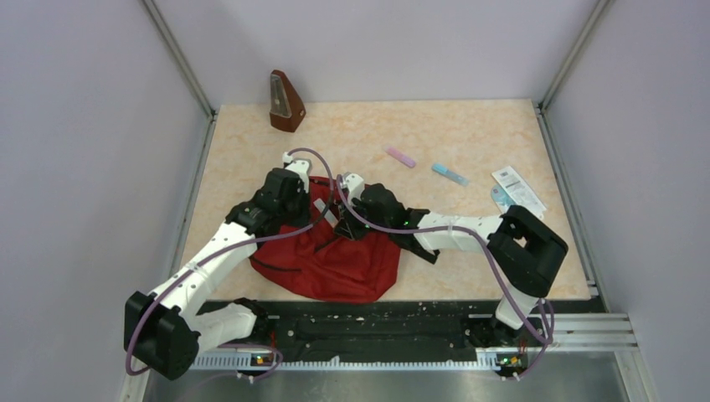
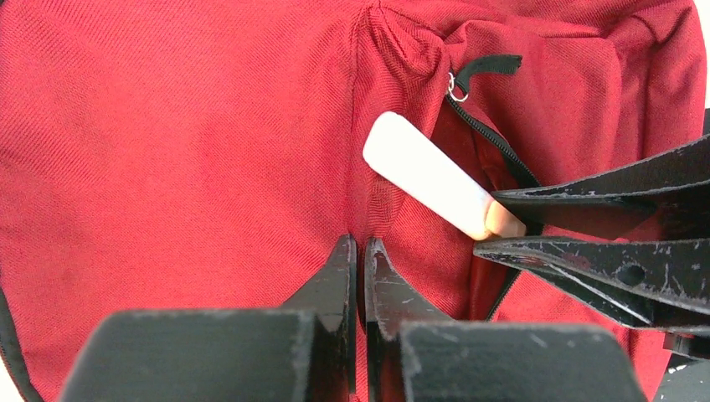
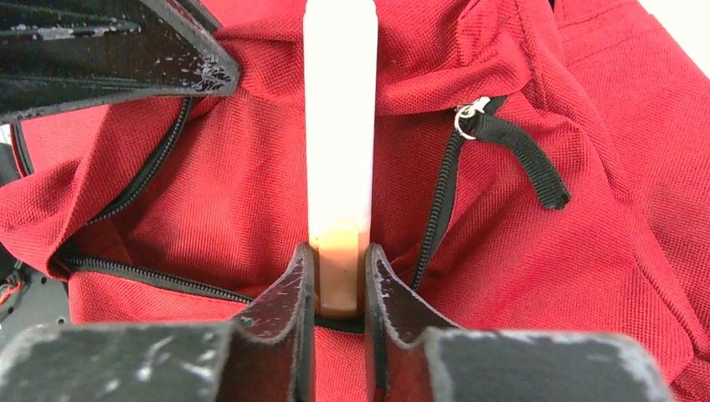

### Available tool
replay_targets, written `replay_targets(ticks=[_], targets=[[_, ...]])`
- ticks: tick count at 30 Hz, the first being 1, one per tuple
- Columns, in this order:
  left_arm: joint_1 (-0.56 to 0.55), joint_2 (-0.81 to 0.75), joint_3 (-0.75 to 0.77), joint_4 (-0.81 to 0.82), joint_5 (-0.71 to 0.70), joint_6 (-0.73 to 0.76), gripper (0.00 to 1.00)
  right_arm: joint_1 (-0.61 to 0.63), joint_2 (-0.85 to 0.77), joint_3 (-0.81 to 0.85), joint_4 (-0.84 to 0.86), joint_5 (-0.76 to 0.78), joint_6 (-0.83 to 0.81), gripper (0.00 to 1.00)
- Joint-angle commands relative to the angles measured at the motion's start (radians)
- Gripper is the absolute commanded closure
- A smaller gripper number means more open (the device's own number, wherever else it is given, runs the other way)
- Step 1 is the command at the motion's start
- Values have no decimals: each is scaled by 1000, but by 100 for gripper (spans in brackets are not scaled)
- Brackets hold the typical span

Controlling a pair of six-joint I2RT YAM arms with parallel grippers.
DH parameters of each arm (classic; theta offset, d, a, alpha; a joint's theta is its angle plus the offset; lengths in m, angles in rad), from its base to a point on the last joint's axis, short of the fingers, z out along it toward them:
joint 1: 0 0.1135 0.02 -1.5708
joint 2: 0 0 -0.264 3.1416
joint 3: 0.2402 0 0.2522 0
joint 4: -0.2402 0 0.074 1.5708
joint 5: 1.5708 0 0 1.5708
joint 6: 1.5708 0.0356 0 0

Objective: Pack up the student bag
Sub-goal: Place the stationery in the student bag.

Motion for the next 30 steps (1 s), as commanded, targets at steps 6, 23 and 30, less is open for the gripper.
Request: replay_targets(ticks=[6, 23, 30], targets=[[9, -21, 32, 43, -1, 5, 100, 8, -28, 140, -150, 10, -68, 48], [10, -19, 31, 44, 14, 4, 100, -50, 75, 309, -204, 153, -36, 35], [9, -16, 33, 46, 24, 4, 100, -80, 127, 338, -152, 112, -80, 35]])
